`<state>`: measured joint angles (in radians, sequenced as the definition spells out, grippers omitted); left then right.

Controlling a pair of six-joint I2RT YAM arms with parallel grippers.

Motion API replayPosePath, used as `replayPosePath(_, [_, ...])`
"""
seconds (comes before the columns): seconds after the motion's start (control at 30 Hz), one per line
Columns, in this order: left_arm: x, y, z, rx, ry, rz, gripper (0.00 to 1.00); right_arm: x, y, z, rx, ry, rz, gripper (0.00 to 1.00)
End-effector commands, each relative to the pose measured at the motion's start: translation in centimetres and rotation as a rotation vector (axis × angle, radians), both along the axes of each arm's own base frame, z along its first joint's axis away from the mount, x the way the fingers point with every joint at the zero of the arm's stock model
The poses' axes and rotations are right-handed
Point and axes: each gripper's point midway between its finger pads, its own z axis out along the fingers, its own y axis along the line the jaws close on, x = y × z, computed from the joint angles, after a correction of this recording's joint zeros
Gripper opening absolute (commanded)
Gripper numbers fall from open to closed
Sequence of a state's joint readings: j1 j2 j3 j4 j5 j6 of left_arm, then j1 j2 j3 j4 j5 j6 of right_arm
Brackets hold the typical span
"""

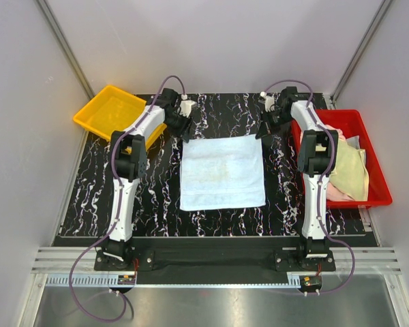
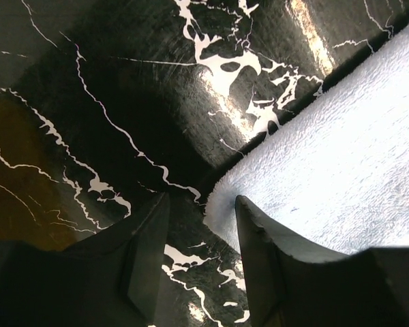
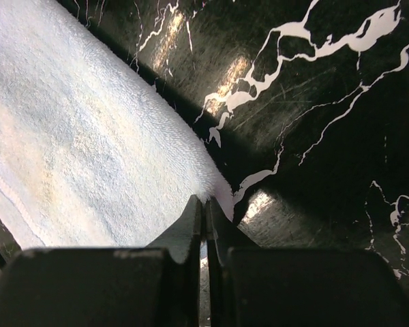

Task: Fold and stack the towels
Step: Fold the towel

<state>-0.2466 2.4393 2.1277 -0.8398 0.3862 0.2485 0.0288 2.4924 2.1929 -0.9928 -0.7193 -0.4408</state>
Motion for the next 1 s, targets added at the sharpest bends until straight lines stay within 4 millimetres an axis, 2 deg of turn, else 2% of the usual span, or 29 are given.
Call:
replayPosePath(0.0, [0.5,-0.1,0.9,-0.013,-0.018,-0.020,0.47,1.2,0.5,1.0,0.014,-0.044,0.006,0.00])
replayPosePath(0.1, [0.4,-0.2,1.0,-0.020,-0.020,-0.029,0.42,1.3,0.5,1.2,0.012,-0.052,0.008,0.00])
replayPosePath(0.17, [0.3,-0.4,1.1,-0.030,-0.019,-0.038,0.35,1.3,0.5,1.1,0.012,-0.051,0.007,0.00])
replayPosePath(0.3, [0.0,-0.9,1.5,-0.060,-0.016,-0.069,0.12,1.4,0.5,0.8,0.012,-0.051,0.008,0.00])
replayPosePath(0.33, [0.0,-1.1,1.7,-0.071,-0.020,-0.074,0.01,1.4,0.5,0.8,0.012,-0.051,0.007,0.00])
replayPosePath(0.43, [0.3,-1.4,2.5,-0.092,-0.033,-0.074,0.00,2.1,0.2,0.9,-0.006,-0.069,-0.010,0.00])
replayPosePath(0.5, [1.0,-1.5,4.4,-0.101,-0.073,-0.055,0.00,2.7,-0.5,1.2,-0.048,-0.079,-0.045,0.00])
replayPosePath(0.53, [1.4,-1.4,5.4,-0.096,-0.098,-0.044,0.00,3.4,-0.6,2.3,-0.058,-0.108,-0.056,0.00])
replayPosePath(0.57, [2.1,-1.3,7.7,-0.101,-0.161,-0.032,0.00,3.9,-1.2,3.9,-0.087,-0.145,-0.082,0.00])
replayPosePath(0.6, [2.4,-1.2,9.3,-0.105,-0.197,-0.015,0.00,5.1,-1.5,5.3,-0.099,-0.212,-0.109,0.00])
replayPosePath(0.63, [3.0,-1.1,10.5,-0.105,-0.246,-0.006,0.00,5.2,-1.8,5.8,-0.110,-0.219,-0.149,0.00])
replayPosePath(0.67, [2.9,-1.2,13.9,-0.124,-0.315,-0.006,0.00,5.7,-2.4,8.9,-0.128,-0.295,-0.185,0.00])
replayPosePath(0.7, [2.9,-1.1,15.3,-0.128,-0.349,-0.002,0.00,6.4,-2.4,10.6,-0.122,-0.359,-0.196,0.00])
replayPosePath(0.73, [3.1,-0.7,16.5,-0.119,-0.390,0.015,0.00,6.4,-2.4,11.7,-0.116,-0.379,-0.209,0.00])
replayPosePath(0.77, [3.0,-0.4,17.7,-0.115,-0.419,0.019,0.00,6.4,-2.6,14.5,-0.115,-0.437,-0.227,0.00])
replayPosePath(0.8, [2.5,-0.2,20.4,-0.120,-0.475,0.017,0.00,6.4,-2.7,15.8,-0.114,-0.469,-0.237,0.00])
replayPosePath(0.83, [2.4,0.0,21.5,-0.117,-0.506,0.024,0.00,6.2,-2.7,16.9,-0.114,-0.489,-0.239,0.00])
replayPosePath(0.87, [2.1,0.2,22.2,-0.116,-0.519,0.027,0.00,5.8,-2.9,19.2,-0.114,-0.531,-0.252,0.00])
replayPosePath(0.9, [1.5,0.4,24.3,-0.123,-0.557,0.027,0.00,5.6,-2.9,20.5,-0.113,-0.560,-0.253,0.00])
replayPosePath(0.93, [1.2,0.5,25.1,-0.120,-0.575,0.029,0.00,5.2,-3.0,21.2,-0.114,-0.573,-0.252,0.00])
replayPosePath(0.97, [0.8,0.7,25.9,-0.123,-0.587,0.029,0.00,4.4,-3.0,23.6,-0.109,-0.619,-0.256,0.00])
